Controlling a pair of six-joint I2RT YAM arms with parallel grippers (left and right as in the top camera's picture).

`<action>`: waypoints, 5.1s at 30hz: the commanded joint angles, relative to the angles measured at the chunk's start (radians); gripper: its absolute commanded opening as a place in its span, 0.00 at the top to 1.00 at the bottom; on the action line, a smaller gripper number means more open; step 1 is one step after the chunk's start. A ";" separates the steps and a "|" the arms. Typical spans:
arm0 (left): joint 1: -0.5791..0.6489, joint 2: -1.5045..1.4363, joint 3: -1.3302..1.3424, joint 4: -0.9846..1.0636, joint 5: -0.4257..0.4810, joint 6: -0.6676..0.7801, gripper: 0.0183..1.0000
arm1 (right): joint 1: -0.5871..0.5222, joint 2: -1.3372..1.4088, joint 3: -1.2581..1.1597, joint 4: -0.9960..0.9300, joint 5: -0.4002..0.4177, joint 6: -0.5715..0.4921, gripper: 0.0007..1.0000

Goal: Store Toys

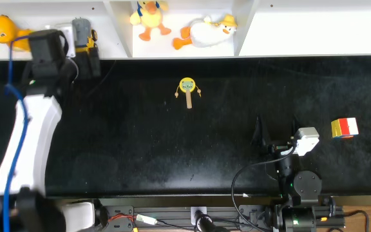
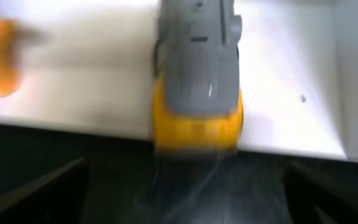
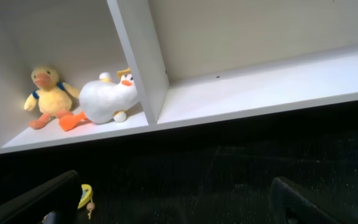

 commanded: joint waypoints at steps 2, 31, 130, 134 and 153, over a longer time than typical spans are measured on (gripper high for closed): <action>-0.002 -0.171 0.020 -0.164 -0.069 -0.048 0.00 | 0.005 -0.011 -0.014 0.006 0.008 0.003 0.01; -0.113 -0.561 -0.132 -0.586 -0.009 -0.051 0.00 | 0.005 -0.011 -0.014 0.006 0.008 0.003 0.01; -0.019 -1.458 -1.131 0.384 -0.062 -0.044 0.00 | 0.005 -0.011 -0.014 0.006 0.008 0.003 0.00; -0.019 -1.458 -1.131 0.384 -0.062 -0.044 0.00 | 0.005 -0.011 -0.014 0.006 0.008 0.003 0.00; -0.019 -1.458 -1.131 0.384 -0.062 -0.044 0.00 | 0.006 -0.010 -0.014 0.012 -0.053 0.530 0.00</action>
